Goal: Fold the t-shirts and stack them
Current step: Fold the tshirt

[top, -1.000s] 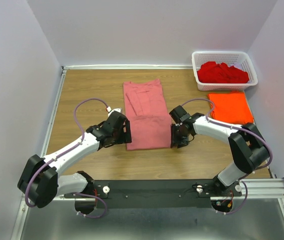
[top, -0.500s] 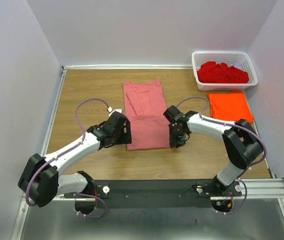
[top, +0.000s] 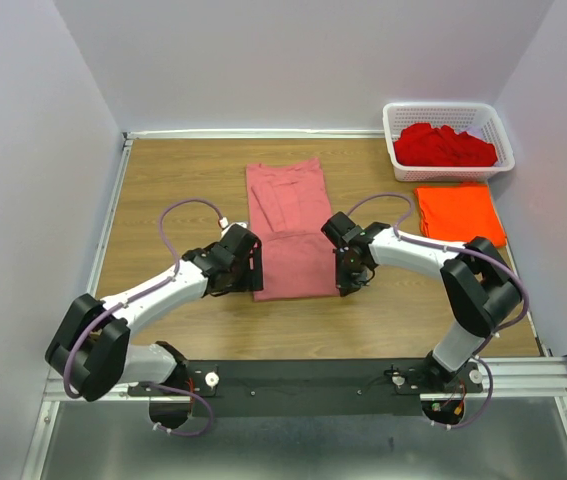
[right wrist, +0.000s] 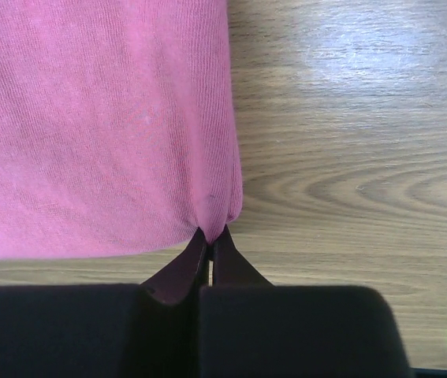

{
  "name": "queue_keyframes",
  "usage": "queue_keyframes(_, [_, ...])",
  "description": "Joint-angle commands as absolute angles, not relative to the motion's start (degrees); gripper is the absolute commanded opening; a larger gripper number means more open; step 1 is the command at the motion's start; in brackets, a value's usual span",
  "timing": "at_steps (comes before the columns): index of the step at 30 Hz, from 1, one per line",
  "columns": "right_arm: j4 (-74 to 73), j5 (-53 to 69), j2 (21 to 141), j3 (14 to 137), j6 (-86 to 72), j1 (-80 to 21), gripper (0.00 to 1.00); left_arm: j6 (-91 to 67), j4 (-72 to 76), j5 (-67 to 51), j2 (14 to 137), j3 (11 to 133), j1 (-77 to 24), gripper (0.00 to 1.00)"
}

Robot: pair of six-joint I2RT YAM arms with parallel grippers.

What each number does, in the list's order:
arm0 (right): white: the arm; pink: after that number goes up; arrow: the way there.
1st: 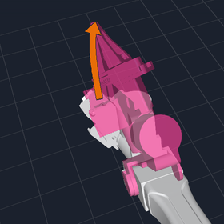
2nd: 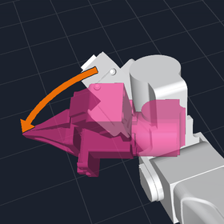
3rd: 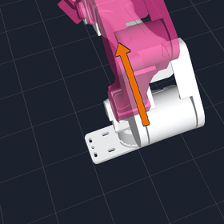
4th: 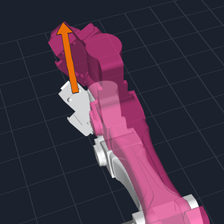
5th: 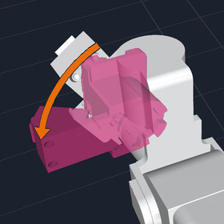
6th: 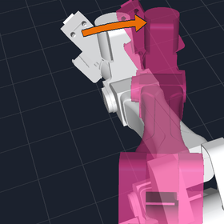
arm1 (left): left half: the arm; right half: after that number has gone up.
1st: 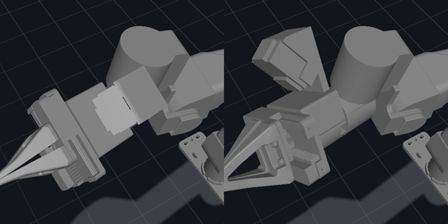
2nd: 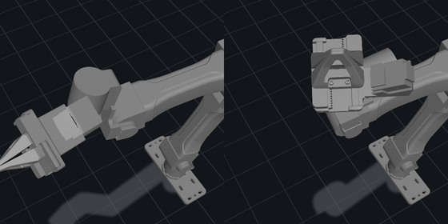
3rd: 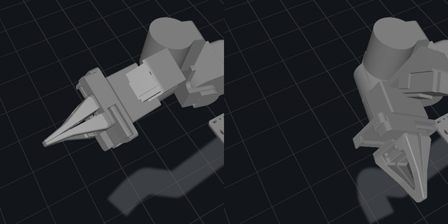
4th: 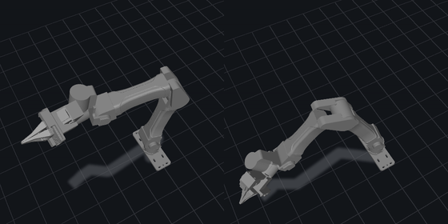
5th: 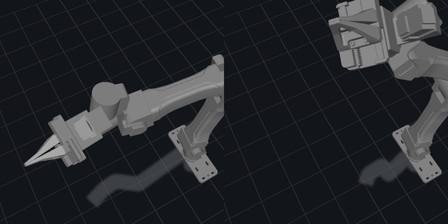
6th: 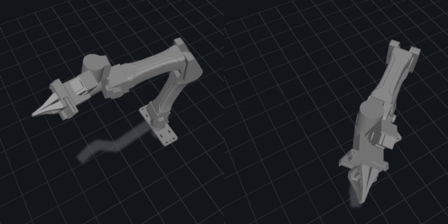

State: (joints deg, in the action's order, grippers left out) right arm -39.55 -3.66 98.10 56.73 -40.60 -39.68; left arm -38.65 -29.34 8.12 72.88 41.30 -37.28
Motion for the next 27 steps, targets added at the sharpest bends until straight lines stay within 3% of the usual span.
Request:
queue_keyframes(1, [-37.4,-6.4,104.4,51.1,-41.4,-40.5,0.01,-40.0,-28.8,7.8,74.4,40.3,-37.9,0.82])
queue_keyframes(10, [-37.6,-5.4,104.0,51.9,-39.6,-40.5,0.01,-42.7,-29.3,8.1,77.5,41.9,-40.0,0.64])
queue_keyframes(22, [-37.6,-5.3,103.2,50.6,-37.6,-40.6,0.01,-46.1,-28.8,7.9,81.6,42.8,-43.2,0.61])
queue_keyframes(27, [-37.6,-5.9,102.5,50.4,-37.2,-40.6,0.01,-46.8,-28.5,8.8,83.8,42.8,-43.9,0.55])
